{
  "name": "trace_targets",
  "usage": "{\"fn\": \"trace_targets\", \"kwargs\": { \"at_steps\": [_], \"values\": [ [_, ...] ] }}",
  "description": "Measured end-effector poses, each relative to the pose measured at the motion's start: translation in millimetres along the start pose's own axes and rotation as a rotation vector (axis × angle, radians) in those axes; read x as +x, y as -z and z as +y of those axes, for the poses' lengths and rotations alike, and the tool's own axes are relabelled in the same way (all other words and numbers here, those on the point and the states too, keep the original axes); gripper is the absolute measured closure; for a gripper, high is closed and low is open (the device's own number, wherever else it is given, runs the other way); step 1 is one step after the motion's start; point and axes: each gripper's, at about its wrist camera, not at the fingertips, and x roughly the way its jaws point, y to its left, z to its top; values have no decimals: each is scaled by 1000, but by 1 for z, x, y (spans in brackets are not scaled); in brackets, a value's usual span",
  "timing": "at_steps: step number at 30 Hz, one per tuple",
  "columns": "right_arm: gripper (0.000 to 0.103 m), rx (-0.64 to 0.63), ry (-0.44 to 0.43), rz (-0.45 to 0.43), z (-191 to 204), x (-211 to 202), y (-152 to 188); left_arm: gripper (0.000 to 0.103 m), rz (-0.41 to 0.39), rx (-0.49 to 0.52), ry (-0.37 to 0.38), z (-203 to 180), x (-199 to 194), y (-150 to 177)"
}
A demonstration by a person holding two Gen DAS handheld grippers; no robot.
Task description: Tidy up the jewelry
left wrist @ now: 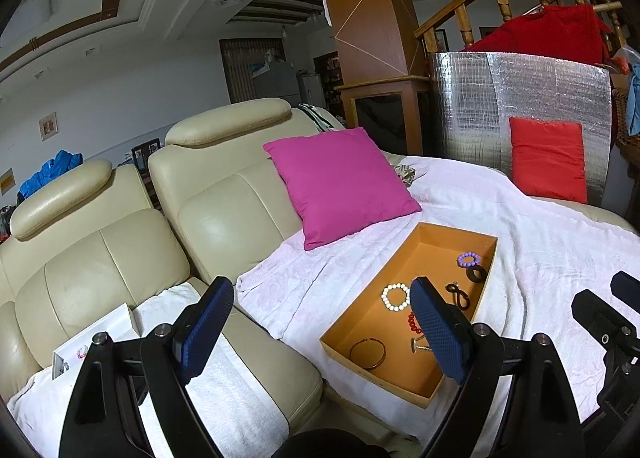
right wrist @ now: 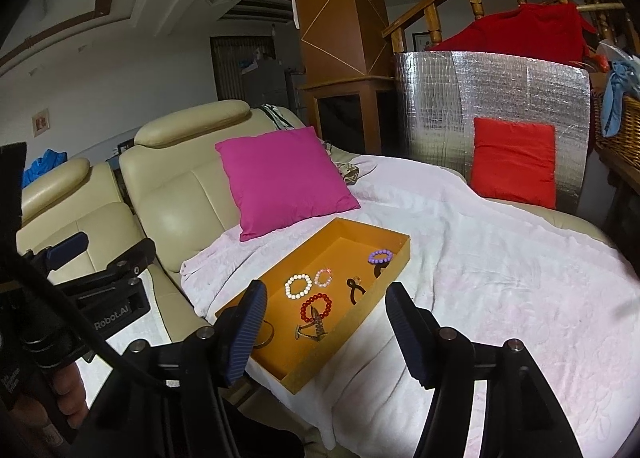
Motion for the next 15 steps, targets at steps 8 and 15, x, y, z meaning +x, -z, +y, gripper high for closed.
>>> {"fn": "trace_targets", "kwargs": {
  "at_steps": [8, 15],
  "values": [
    [37, -1, -2, 1, 0, 2, -1, 13, 9, 9, -1, 1, 3, 1],
    [37, -2, -1, 2, 2, 2, -2, 13, 16, 9, -9, 2, 7, 2]
  ]
}}
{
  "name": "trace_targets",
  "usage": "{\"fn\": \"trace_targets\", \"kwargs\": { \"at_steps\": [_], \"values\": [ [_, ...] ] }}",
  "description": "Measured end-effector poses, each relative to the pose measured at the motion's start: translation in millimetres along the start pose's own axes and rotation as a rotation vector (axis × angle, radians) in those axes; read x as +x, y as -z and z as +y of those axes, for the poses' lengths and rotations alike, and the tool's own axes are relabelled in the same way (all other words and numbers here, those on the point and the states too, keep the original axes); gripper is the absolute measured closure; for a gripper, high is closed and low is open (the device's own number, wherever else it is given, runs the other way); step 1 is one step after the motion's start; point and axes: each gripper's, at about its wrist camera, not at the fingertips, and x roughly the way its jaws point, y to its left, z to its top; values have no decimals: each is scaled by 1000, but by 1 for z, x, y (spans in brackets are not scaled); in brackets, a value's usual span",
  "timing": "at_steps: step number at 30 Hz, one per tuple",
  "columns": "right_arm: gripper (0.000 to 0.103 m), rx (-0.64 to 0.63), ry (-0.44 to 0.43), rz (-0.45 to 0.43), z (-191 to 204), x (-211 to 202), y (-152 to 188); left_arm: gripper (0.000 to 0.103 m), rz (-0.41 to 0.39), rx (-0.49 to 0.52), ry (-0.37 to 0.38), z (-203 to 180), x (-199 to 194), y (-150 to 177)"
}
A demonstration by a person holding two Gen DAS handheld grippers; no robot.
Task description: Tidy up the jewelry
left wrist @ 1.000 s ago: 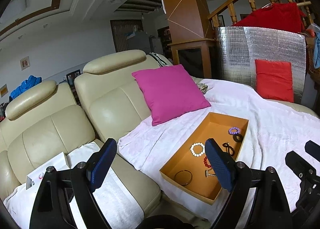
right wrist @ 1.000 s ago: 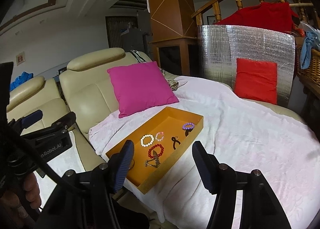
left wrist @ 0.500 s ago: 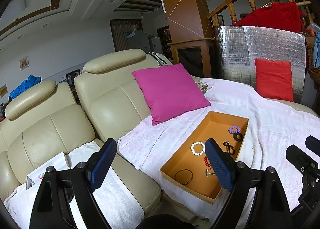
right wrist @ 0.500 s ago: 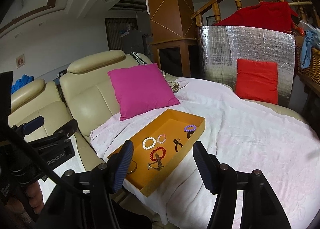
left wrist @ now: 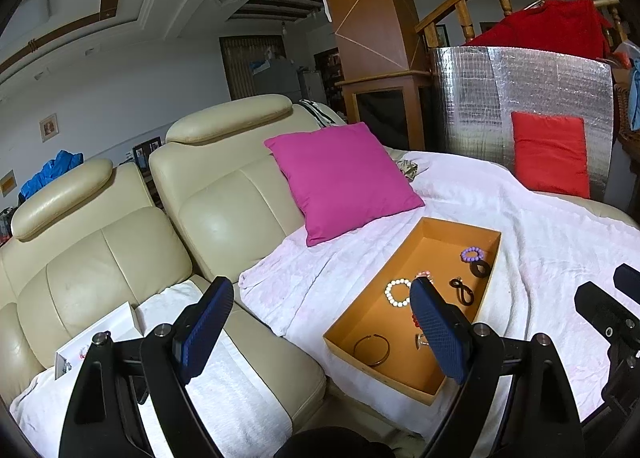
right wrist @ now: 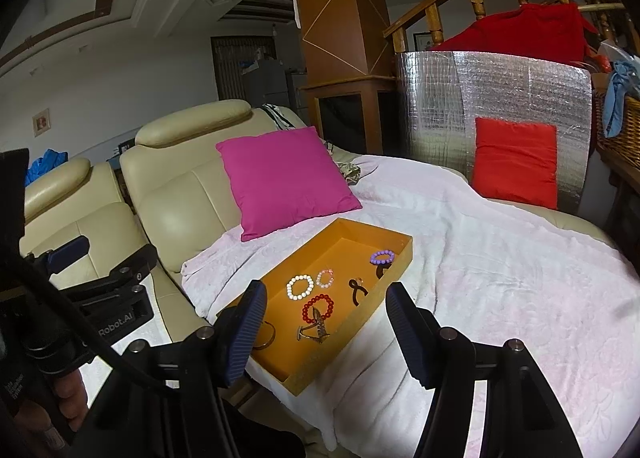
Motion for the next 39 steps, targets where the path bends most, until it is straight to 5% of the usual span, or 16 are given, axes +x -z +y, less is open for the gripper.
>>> {"fn": "trace_targets", "kwargs": {
  "at_steps": [30, 39],
  "values": [
    [37, -53, 9, 3, 15, 31, -20, 13, 26, -57, -23, 17, 30, -1],
    [37, 27, 5, 14, -17, 52, -20, 13, 52, -24, -33, -7, 47, -4]
  ]
}}
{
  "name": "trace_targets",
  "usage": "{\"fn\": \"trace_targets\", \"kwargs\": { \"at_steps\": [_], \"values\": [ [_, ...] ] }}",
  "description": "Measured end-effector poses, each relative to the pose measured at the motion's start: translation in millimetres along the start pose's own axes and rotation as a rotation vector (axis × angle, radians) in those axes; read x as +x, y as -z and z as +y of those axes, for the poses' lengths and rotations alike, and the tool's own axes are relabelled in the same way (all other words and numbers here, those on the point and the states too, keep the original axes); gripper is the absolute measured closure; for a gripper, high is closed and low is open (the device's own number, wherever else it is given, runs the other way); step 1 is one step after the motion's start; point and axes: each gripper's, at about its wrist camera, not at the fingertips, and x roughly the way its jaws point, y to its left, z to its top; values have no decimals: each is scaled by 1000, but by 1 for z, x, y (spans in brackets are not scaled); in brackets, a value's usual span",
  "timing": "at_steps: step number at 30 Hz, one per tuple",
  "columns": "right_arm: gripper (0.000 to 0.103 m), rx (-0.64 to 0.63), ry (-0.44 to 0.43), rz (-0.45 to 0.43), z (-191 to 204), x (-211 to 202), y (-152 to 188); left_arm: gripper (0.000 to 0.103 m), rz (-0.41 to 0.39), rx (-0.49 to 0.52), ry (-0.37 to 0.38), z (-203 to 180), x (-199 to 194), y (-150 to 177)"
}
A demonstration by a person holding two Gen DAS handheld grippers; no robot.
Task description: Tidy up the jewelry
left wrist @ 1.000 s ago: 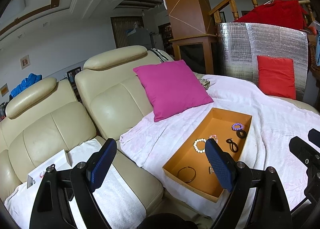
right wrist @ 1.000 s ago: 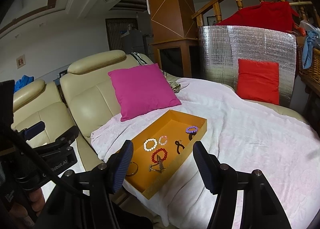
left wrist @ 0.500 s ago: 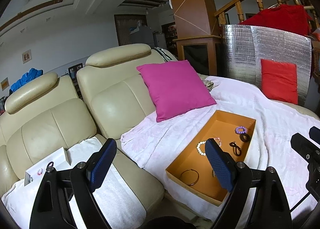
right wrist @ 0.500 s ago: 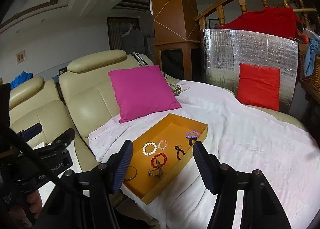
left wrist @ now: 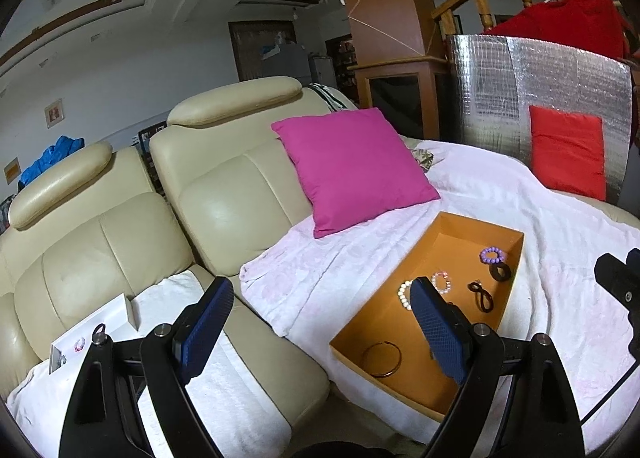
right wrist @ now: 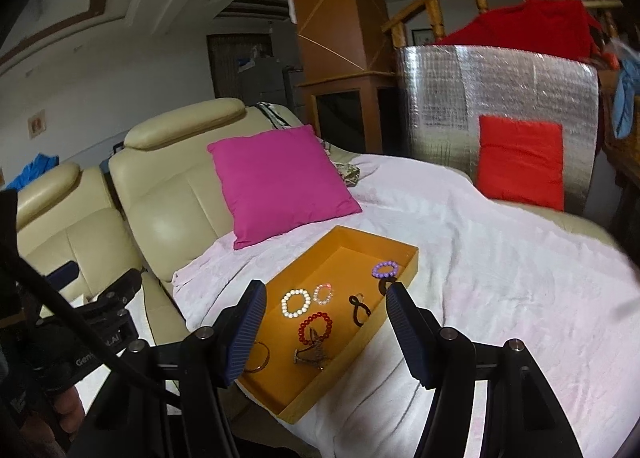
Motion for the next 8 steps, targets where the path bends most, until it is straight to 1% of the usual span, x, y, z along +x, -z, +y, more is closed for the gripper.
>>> {"fn": "trace_targets", "kwargs": {
  "at_steps": [5, 6, 7, 8],
  "values": [
    [37, 21, 20, 1, -27, 6, 0, 13, -13, 23, 6, -24, 5, -4],
    [37, 33, 32, -4, -39, 6, 0, 13, -19, 37, 34, -37, 7, -6],
    [37, 45, 50, -10, -50, 5, 0, 13, -24, 58, 81, -51, 8, -8],
    [37, 63, 86, -15, -68, 5, 1, 13, -23, 84, 132, -69, 10, -9]
  ]
}}
